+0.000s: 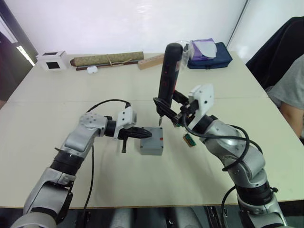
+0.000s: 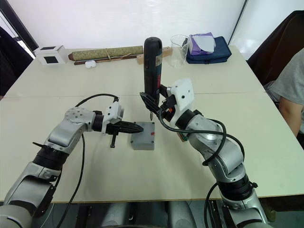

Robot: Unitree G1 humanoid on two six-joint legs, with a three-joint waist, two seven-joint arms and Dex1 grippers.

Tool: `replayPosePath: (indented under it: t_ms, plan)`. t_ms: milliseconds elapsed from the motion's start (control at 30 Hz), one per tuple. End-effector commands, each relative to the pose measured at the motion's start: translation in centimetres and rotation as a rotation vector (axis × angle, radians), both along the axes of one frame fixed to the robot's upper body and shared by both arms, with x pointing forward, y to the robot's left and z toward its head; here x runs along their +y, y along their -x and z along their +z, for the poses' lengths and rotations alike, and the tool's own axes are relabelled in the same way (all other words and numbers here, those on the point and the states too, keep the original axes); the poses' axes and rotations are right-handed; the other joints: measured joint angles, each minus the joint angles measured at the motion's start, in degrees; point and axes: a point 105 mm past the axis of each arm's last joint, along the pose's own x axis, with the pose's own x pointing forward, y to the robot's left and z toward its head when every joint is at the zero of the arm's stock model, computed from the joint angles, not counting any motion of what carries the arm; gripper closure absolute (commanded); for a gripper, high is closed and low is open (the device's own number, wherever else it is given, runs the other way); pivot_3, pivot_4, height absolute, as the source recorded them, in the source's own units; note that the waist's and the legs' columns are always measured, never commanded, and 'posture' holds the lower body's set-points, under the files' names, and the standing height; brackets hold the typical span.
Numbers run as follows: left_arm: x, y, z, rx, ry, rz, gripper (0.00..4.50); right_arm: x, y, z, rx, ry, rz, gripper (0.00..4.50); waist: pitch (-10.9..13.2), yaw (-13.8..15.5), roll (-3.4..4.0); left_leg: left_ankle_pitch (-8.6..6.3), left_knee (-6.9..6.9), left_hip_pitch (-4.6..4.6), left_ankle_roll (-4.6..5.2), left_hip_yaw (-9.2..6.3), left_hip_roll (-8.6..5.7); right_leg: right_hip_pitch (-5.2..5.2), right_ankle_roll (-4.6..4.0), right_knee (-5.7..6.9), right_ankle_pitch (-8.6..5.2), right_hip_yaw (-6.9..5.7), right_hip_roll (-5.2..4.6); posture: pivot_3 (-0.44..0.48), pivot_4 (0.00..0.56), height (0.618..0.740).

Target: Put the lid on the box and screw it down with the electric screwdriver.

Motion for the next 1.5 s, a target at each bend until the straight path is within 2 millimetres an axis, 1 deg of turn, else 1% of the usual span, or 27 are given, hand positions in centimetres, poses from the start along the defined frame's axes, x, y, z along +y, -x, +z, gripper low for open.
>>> replayPosePath:
  t_ms: [33, 333, 533, 800, 1000, 1167, 1333, 1400, 1500]
  plan:
    - [0.2, -0.2, -0.6, 0.016, -0.024, 0.009, 4.50, 0.3, 1.4, 1.9, -0.093, -0.026, 0.028, 2.46, 0.0, 0.0, 0.00, 0.00, 0.00, 0.00, 0.00, 0.00, 0.00, 0.00, 0.00, 0.00, 0.00, 0.00, 0.00, 0.000, 0.150, 0.736]
    - [0.2, -0.2, -0.3, 0.012, -0.023, -0.001, 4.50, -0.1, 1.1, 1.0, -0.093, -0.009, -0.013, 2.46, 0.0, 0.0, 0.00, 0.00, 0.00, 0.01, 0.00, 0.00, 0.00, 0.01, 0.00, 0.01, 0.00, 0.00, 0.00, 0.000, 0.150, 0.736]
    - [0.2, -0.1, -0.4, 0.013, -0.023, -0.003, 4.50, -0.4, 0.7, 0.7, -0.110, 0.001, -0.040, 2.46, 0.0, 0.0, 0.00, 0.00, 0.00, 0.02, 0.00, 0.00, 0.00, 0.01, 0.00, 0.01, 0.00, 0.00, 0.00, 0.000, 0.150, 0.736]
    - [0.2, -0.1, -0.4, 0.016, -0.024, -0.002, 4.50, -0.2, 0.2, 0.2, -0.107, 0.003, -0.038, 2.46, 0.0, 0.0, 0.00, 0.00, 0.00, 0.02, 0.00, 0.00, 0.00, 0.02, 0.00, 0.01, 0.00, 0.00, 0.01, 0.000, 0.150, 0.736]
    - [0.2, 0.0, -0.5, 0.018, -0.023, 0.001, 4.50, 0.6, 0.4, -0.2, -0.078, -0.004, 0.007, 2.46, 0.0, 0.0, 0.00, 0.00, 0.00, 0.03, 0.00, -0.01, 0.00, 0.02, 0.00, 0.02, 0.00, 0.00, 0.01, 0.000, 0.150, 0.736]
    - [0.2, 0.0, -0.5, 0.019, -0.022, 0.004, 4.50, 0.8, 0.8, -1.2, -0.033, 0.026, 0.031, 2.46, -0.1, -0.1, 0.00, 0.00, 0.00, 0.05, 0.00, -0.01, 0.00, 0.03, 0.00, 0.02, 0.00, 0.00, 0.01, 0.000, 0.150, 0.736]
    - [0.3, 0.1, -0.6, 0.019, -0.023, 0.004, 4.50, 0.5, 0.8, -1.7, -0.012, 0.042, 0.022, 2.46, -0.1, -0.1, 0.00, 0.00, 0.00, 0.08, 0.00, -0.01, 0.00, 0.07, 0.00, 0.02, 0.00, 0.00, 0.01, 0.000, 0.150, 0.736]
    - [0.2, 0.1, -0.6, 0.020, -0.022, 0.003, 4.50, 0.4, 0.5, -2.3, 0.005, 0.068, 0.007, 2.46, -0.1, -0.1, 0.00, 0.00, 0.00, 0.10, 0.00, -0.01, 0.00, 0.09, 0.00, 0.02, 0.00, 0.00, 0.01, 0.000, 0.150, 0.736]
    - [0.1, 0.1, -0.7, 0.021, -0.024, 0.000, 4.50, 0.1, -0.3, -4.0, 0.077, 0.092, -0.036, 2.46, -0.2, -0.1, 0.00, 0.00, 0.00, 0.11, 0.00, -0.01, 0.00, 0.10, 0.00, 0.02, 0.00, 0.00, 0.01, 0.000, 0.150, 0.736]
